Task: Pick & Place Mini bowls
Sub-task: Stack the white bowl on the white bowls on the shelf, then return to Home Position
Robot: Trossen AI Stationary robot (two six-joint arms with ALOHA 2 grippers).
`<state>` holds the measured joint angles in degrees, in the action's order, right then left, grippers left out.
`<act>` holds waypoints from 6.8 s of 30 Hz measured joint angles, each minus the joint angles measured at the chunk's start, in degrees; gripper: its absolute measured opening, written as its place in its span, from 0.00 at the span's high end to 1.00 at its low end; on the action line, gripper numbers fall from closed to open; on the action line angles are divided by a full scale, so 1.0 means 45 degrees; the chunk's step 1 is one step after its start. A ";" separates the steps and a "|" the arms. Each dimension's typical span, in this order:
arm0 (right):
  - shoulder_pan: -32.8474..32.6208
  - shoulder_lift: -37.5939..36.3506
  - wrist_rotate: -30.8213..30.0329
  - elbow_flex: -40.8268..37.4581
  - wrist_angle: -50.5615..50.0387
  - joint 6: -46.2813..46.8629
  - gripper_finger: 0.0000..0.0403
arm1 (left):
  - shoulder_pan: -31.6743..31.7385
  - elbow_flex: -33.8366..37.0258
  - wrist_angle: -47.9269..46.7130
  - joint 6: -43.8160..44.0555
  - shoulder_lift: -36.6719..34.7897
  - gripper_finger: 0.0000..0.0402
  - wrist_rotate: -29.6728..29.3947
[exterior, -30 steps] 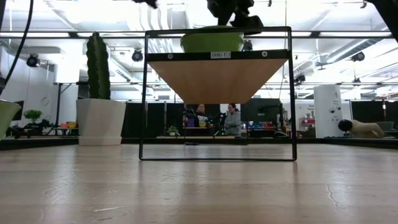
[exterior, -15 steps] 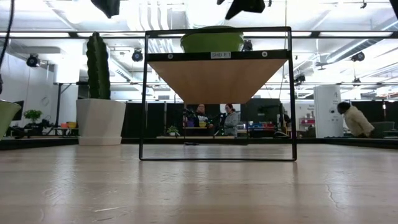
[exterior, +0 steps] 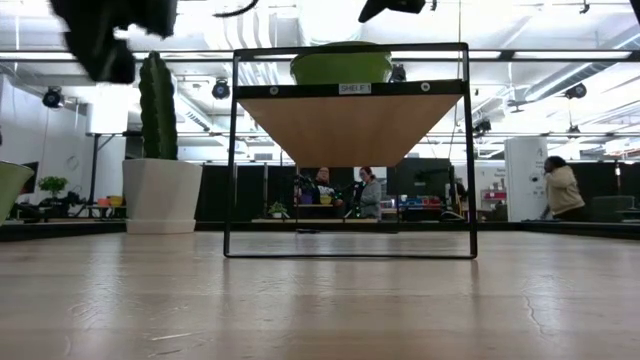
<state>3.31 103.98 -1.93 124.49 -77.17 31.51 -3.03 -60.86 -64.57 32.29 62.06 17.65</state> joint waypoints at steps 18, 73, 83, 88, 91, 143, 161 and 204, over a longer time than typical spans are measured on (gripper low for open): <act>-0.0230 0.0000 -0.0049 0.0000 -0.0012 0.0010 0.47 | -0.2845 0.3033 0.4498 0.3689 0.0956 0.71 0.0670; -0.0223 -0.1375 -0.1291 0.0000 -0.2240 -0.2429 0.47 | -0.3207 0.0893 0.4531 0.5850 0.0868 0.99 -0.0336; -0.0189 -0.2142 -0.3295 -0.0005 -0.2193 -0.2232 0.47 | 0.0216 -0.3495 0.3704 0.5772 0.1100 1.00 -0.1986; -0.0189 -0.2433 -0.3298 -0.0005 -0.2215 -0.2105 0.47 | 0.1845 -0.5952 0.3522 0.4807 0.2905 1.00 -0.1697; -0.0189 -0.2626 -0.3293 -0.0010 -0.2285 -0.2073 0.47 | 0.2629 -0.7612 0.2530 0.4109 0.4286 1.00 -0.1622; 0.0196 -0.7709 -0.0425 -0.7784 0.4303 -0.3322 0.98 | 0.2146 -1.1395 0.1692 0.1601 0.7312 1.00 -0.4710; 0.0398 -1.3934 0.1679 -1.7265 1.0431 -0.2633 0.98 | 0.0790 0.0256 0.9650 -0.2199 -0.1379 1.00 -0.4421; 0.0602 -2.2984 -0.1281 -2.7433 1.7572 -0.9155 0.98 | 0.0457 1.3415 1.6990 -0.5110 -1.1327 1.00 -0.4498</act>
<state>6.02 0.56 -7.70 1.04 1.91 -9.69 -0.97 -0.49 11.88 9.30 11.09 -2.59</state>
